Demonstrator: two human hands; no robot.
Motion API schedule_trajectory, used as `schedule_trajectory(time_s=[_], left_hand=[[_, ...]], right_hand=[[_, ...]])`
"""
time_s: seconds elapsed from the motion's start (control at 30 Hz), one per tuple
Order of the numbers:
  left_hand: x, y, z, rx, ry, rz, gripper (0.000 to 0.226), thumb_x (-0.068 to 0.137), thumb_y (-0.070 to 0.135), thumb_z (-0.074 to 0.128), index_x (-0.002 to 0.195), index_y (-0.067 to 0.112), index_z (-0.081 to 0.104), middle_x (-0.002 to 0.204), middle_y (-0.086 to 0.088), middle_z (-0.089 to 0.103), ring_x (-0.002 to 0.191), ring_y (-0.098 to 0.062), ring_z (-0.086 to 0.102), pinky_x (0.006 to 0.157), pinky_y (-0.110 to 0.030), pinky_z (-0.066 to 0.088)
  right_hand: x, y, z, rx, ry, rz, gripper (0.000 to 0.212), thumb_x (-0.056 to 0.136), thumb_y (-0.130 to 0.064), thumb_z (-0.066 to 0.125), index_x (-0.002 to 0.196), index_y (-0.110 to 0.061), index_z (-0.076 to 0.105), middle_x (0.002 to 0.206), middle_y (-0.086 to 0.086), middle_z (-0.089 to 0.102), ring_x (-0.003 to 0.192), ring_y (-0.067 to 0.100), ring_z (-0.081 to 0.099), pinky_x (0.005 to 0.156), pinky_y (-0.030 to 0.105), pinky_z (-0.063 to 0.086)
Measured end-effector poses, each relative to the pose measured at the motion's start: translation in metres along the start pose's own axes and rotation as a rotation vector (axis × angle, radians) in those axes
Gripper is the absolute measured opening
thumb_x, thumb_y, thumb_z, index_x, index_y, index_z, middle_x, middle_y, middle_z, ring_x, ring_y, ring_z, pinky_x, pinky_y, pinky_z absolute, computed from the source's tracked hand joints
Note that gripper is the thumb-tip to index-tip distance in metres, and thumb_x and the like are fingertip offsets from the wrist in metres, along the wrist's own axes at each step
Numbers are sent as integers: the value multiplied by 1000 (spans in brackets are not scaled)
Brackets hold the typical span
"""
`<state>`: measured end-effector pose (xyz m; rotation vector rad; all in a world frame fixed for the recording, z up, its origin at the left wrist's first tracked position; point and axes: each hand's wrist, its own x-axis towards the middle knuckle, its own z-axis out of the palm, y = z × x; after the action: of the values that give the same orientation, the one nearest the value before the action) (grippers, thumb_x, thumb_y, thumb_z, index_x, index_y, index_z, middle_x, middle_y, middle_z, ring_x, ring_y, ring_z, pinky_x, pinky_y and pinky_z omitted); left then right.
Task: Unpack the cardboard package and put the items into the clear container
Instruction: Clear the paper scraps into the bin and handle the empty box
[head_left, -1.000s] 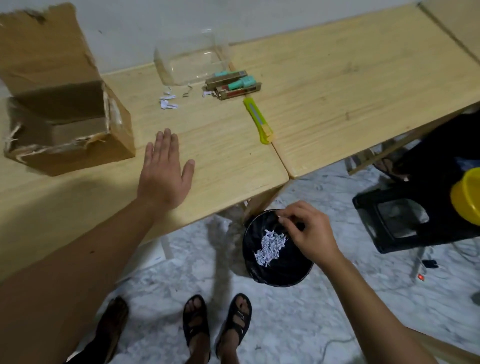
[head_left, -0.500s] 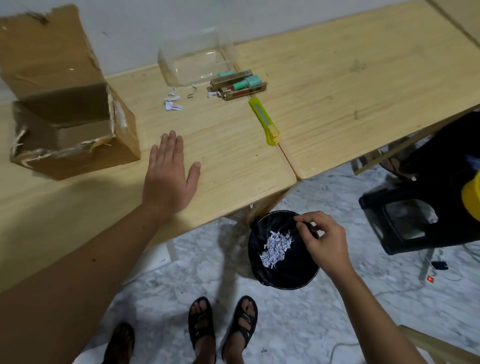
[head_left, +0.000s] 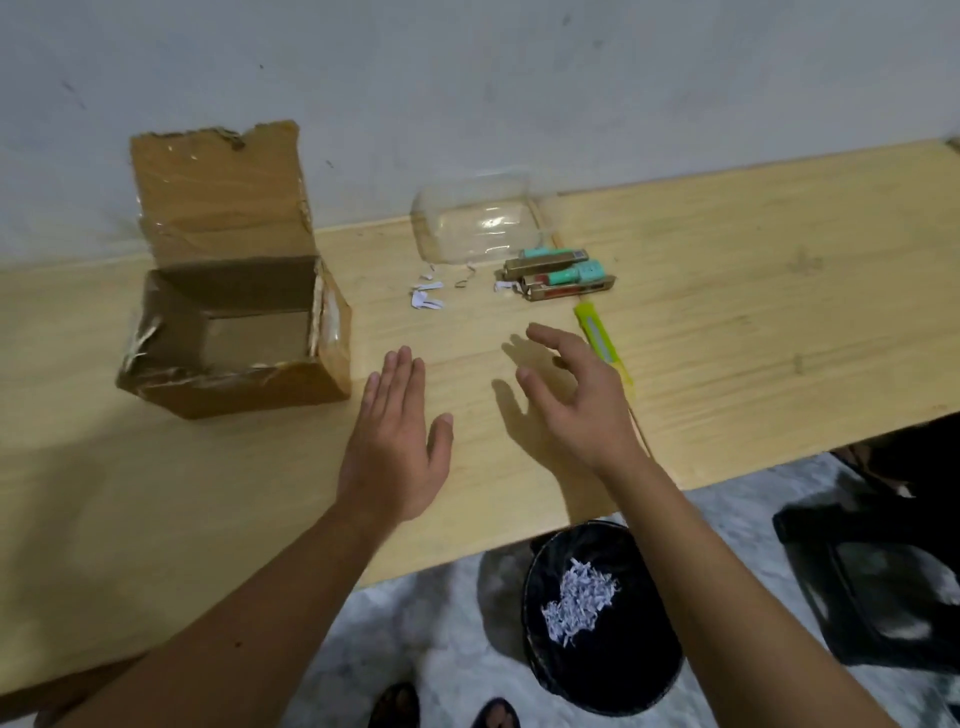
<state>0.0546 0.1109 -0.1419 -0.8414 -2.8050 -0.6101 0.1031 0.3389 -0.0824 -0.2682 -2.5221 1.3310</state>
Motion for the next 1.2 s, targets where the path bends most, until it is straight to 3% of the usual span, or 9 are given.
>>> schedule_trajectory(time_s=[0.07,0.2,0.27,0.37,0.77,0.83,0.93,1.1,1.2], left_hand=[[2,0,0,-10,-5,-19,66,103,32,49,155,-7,37,167,-23,31,159,-33,23,127,-53,24],[7,4,-3,-40,-64,-59,68,101,35,48,156,-3,35,169,-19,28,161,-29,19,130,-48,19],[8,3,-5,-54,-85,-83,69,102,36,48,157,-2,34,170,-17,26,161,-26,16,131,-46,16],[8,4,-7,-48,-114,-100,70,103,38,46,159,0,30,172,-15,21,162,-23,10,132,-44,13],[8,7,-11,-35,-167,-118,71,105,42,39,162,3,23,175,-11,12,163,-18,-1,132,-42,9],[9,7,-12,-40,-169,-124,71,105,42,39,163,4,23,175,-10,11,163,-17,-1,132,-41,8],[9,8,-12,-33,-183,-129,71,106,43,37,163,4,22,175,-9,9,163,-16,-3,132,-42,8],[9,9,-14,0,-200,-137,72,107,45,34,164,6,18,176,-7,5,162,-15,-7,133,-40,6],[9,9,-15,-13,-200,-143,72,106,45,35,164,6,18,176,-6,5,162,-14,-7,133,-40,7]], right_hand=[[28,-2,16,-53,-47,-22,50,97,-31,67,144,-17,57,148,-4,58,139,12,52,116,37,43],[64,-3,40,-218,-123,-41,58,100,-33,61,153,-13,47,162,3,43,152,17,32,122,22,18],[73,3,49,-254,-147,-20,64,101,-39,56,157,-12,41,166,5,35,156,18,25,125,24,15],[75,9,57,-336,-172,-32,69,101,-41,51,157,-3,36,166,13,32,155,26,24,128,35,17],[91,-6,68,-73,-175,-227,39,90,-8,58,128,-7,69,126,5,71,114,16,66,102,27,50],[99,-4,70,-29,-116,-230,37,90,-4,62,125,-9,71,124,3,72,111,11,66,99,24,51],[112,0,73,-60,-73,-244,36,88,-11,69,124,-14,71,128,-2,70,118,12,62,102,33,50],[128,4,77,-152,-178,-212,54,85,-31,79,136,-19,65,144,-1,61,134,19,49,111,26,33],[135,5,80,-204,-220,-254,56,85,-32,81,137,-17,65,140,1,64,130,23,51,109,31,37]])
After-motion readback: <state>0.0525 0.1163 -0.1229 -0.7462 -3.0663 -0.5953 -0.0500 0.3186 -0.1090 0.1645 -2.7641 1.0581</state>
